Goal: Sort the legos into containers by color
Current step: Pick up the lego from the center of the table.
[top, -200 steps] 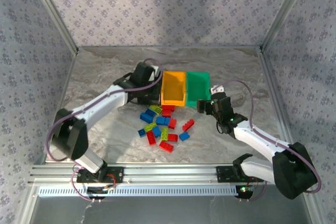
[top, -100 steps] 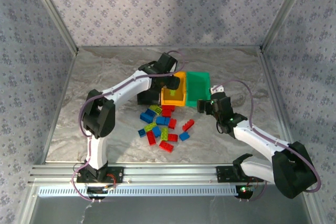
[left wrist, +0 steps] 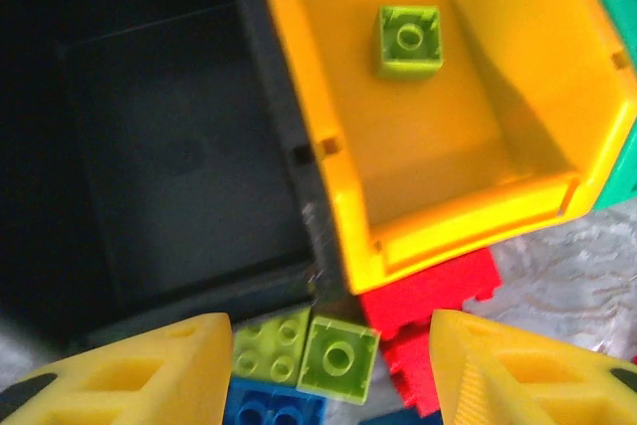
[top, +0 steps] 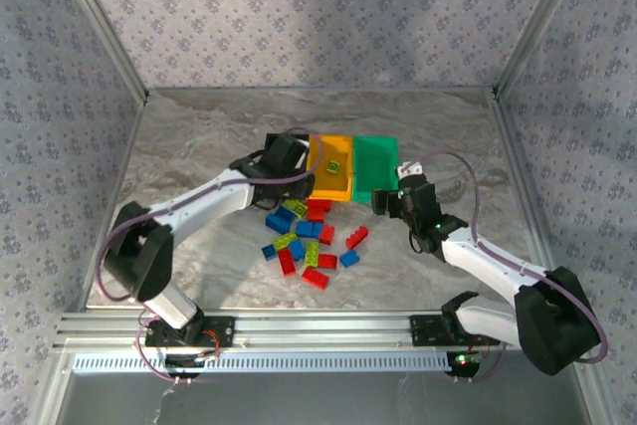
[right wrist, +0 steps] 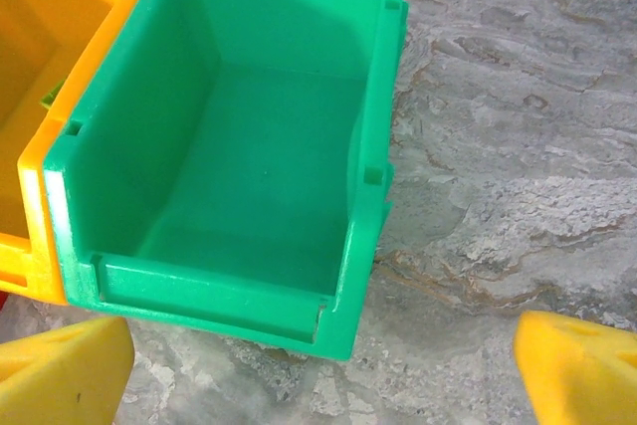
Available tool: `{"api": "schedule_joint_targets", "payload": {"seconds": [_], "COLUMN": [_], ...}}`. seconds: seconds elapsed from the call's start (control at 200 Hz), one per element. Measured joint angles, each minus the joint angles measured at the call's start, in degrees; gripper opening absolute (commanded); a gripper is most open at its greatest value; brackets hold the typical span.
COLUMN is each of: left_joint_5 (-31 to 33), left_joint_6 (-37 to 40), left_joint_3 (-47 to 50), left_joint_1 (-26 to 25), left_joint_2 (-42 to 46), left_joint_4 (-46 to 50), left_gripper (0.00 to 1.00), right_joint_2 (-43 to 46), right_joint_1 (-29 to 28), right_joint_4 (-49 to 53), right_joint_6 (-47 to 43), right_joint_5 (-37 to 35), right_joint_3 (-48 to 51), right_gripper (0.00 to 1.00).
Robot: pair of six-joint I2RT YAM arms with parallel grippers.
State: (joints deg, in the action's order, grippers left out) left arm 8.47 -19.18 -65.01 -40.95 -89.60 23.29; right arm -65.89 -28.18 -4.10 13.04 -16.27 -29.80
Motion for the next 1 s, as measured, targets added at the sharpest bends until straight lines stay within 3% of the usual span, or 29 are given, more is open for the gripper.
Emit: {"api": "schedule_joint_targets", "payload": {"seconds": [0.17, 0.34, 0.595, 0.775, 1.0], "left_joint_5": [1.5, 2.6, 3.5, 3.5, 3.4], "left_joint_6": [-1.0, -1.5, -1.8, -1.2, -0.2], "left_joint_3": [11.8, 16.3, 23.0, 24.2, 25.5], "left_joint_1": [0.6, 3.6, 7.3, 7.8, 8.9], "left_joint_2": [9.9, 14.7, 19.3, 19.9, 22.3], "left_joint_4": [-6.1, -8.5, -13.0, -14.6, -16.7], "left_gripper": [0.61, 0.62, 0.45, 0.45, 0.45], "right_joint_2": [-1.8, 0.7, 6.0, 5.7, 0.2], "right_joint_1": [-0.2, -3.6, -14.0, -17.5, -18.6], "right_joint_4": [0.5, 5.5, 19.7, 27.9, 29.2], "right_joint_6": [0.0, 3.3, 14.7, 23.8, 32.5], "right_joint_5": [0.0, -0.4, -1.1, -0.7, 2.0], "right_joint_3": [-0.4, -1.6, -5.1, -5.4, -5.8], "right_gripper": [1.00, 1.00, 1.00, 1.00, 0.99]}}
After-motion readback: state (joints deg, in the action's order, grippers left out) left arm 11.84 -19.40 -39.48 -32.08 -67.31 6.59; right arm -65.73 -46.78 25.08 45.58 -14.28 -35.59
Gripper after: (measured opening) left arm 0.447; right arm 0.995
